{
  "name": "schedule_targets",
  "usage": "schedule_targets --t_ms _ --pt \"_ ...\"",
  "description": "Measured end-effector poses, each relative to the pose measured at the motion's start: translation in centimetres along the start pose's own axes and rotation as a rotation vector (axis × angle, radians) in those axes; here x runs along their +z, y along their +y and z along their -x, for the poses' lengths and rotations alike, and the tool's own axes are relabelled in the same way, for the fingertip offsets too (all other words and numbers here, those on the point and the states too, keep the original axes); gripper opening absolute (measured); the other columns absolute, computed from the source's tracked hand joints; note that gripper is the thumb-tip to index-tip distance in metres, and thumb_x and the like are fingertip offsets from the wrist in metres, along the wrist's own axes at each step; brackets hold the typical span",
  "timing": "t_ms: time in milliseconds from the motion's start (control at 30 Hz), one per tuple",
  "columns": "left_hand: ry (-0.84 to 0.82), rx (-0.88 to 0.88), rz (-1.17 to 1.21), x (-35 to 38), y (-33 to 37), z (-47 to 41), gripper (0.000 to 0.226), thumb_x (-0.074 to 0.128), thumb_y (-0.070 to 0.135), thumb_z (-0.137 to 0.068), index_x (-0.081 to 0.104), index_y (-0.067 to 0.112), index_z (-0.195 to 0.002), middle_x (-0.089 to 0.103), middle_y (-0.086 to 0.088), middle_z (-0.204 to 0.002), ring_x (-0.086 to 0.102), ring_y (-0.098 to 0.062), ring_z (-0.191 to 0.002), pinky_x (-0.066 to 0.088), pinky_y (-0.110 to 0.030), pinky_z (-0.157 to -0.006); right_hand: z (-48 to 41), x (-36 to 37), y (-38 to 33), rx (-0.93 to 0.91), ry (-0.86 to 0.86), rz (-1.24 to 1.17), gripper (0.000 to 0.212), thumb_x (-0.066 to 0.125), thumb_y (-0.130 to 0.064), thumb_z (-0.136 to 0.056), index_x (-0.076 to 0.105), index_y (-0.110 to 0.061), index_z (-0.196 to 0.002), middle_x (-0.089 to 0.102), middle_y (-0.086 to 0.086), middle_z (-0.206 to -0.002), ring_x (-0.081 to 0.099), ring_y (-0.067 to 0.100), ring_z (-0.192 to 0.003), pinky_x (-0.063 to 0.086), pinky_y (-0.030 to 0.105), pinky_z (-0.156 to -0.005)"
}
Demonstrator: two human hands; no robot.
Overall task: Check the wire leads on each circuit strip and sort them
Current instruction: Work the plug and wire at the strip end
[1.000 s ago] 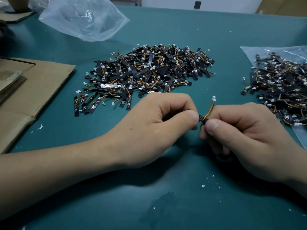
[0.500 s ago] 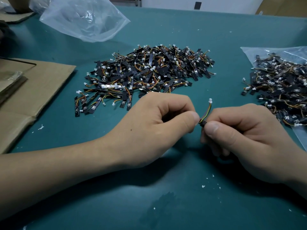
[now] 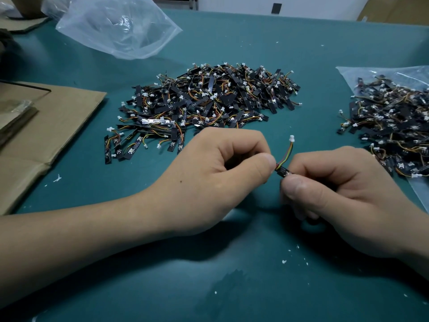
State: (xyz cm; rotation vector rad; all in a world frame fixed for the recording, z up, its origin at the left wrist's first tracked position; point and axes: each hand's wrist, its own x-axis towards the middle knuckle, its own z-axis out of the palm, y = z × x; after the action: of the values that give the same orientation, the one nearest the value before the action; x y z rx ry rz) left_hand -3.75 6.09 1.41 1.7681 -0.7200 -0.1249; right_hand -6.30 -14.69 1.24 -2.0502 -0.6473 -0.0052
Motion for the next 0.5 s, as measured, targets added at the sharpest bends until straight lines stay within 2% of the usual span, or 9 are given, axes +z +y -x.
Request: schedule_targets --t_ms 100,200,267,333,367,433,467,500 --pt "-0.023 0.004 0.026 -0.3 -0.2 0.0 0.028 0.059 0.017 -0.092 0.056 0.019 -0.064 0.047 -0.016 -0.058 0.041 -0.033 -0.057 0.034 -0.044 -0.054 0.1 -0.1 0.1 0.0 -0.041 -0.012 0.033 0.051 -0.038 -0.097 0.064 -0.023 -0.071 0.055 -0.013 -0.053 0.053 0.01 -0.047 0.041 0.022 -0.05" --pt "-0.072 -0.003 0.024 -0.3 -0.5 0.1 0.027 0.06 0.024 -0.093 0.06 0.022 -0.066 0.051 -0.013 -0.059 0.045 -0.034 -0.058 0.037 -0.045 -0.055 0.1 -0.4 0.5 0.007 -0.132 -0.033 0.038 0.051 -0.035 -0.096 0.049 -0.019 -0.061 0.042 -0.008 -0.05 0.039 0.011 -0.045 0.033 0.025 -0.047" --pt "-0.06 0.007 0.073 -0.3 -0.6 0.2 0.029 0.055 0.033 -0.094 0.069 0.018 -0.073 0.055 -0.01 -0.061 0.048 -0.031 -0.058 0.039 -0.041 -0.054 0.1 -0.7 0.8 0.048 -0.21 -0.113 0.042 0.051 -0.033 -0.094 0.04 -0.016 -0.057 0.031 -0.008 -0.05 0.028 0.011 -0.046 0.024 0.027 -0.045" --pt "0.026 0.017 0.126 -0.3 -0.9 0.4 0.035 0.05 0.036 -0.094 0.077 0.014 -0.09 0.058 -0.007 -0.065 0.05 -0.025 -0.059 0.041 -0.033 -0.055 0.2 -0.9 1.1 0.052 -0.194 -0.184 0.043 0.051 -0.031 -0.094 0.038 -0.016 -0.056 0.03 -0.008 -0.051 0.026 0.013 -0.046 0.021 0.028 -0.046" --pt "0.085 0.024 0.128 -0.3 -0.9 0.4 0.035 0.05 0.035 -0.094 0.078 0.015 -0.098 0.06 -0.006 -0.069 0.052 -0.021 -0.062 0.042 -0.031 -0.058 0.2 -0.8 1.1 0.026 -0.109 -0.191 0.042 0.051 -0.03 -0.095 0.04 -0.016 -0.057 0.033 -0.006 -0.051 0.028 0.015 -0.046 0.023 0.029 -0.047" --pt "0.187 0.016 0.075 -0.4 -0.8 0.3 0.026 0.053 0.029 -0.093 0.075 0.02 -0.105 0.064 -0.005 -0.078 0.056 -0.022 -0.07 0.045 -0.033 -0.065 0.1 -0.4 1.1 -0.06 0.219 -0.196 0.031 0.049 -0.027 -0.101 0.058 -0.021 -0.072 0.046 -0.003 -0.057 0.036 0.018 -0.046 0.03 0.025 -0.047" --pt "0.223 -0.008 0.016 -0.4 -0.8 0.2 0.023 0.055 0.024 -0.092 0.073 0.024 -0.105 0.066 -0.002 -0.084 0.058 -0.021 -0.077 0.047 -0.033 -0.071 -0.1 -0.3 1.2 -0.085 0.383 -0.236 0.021 0.048 -0.026 -0.103 0.065 -0.024 -0.092 0.054 -0.004 -0.063 0.039 0.016 -0.045 0.033 0.02 -0.046" --pt "0.246 -0.033 -0.073 -0.4 -0.8 0.1 0.022 0.056 0.022 -0.091 0.072 0.028 -0.104 0.067 0.005 -0.091 0.061 -0.015 -0.087 0.047 -0.031 -0.081 -0.3 -0.3 1.4 -0.088 0.495 -0.276 0.019 0.048 -0.025 -0.104 0.064 -0.026 -0.114 0.061 -0.004 -0.07 0.04 0.013 -0.043 0.034 0.016 -0.044"
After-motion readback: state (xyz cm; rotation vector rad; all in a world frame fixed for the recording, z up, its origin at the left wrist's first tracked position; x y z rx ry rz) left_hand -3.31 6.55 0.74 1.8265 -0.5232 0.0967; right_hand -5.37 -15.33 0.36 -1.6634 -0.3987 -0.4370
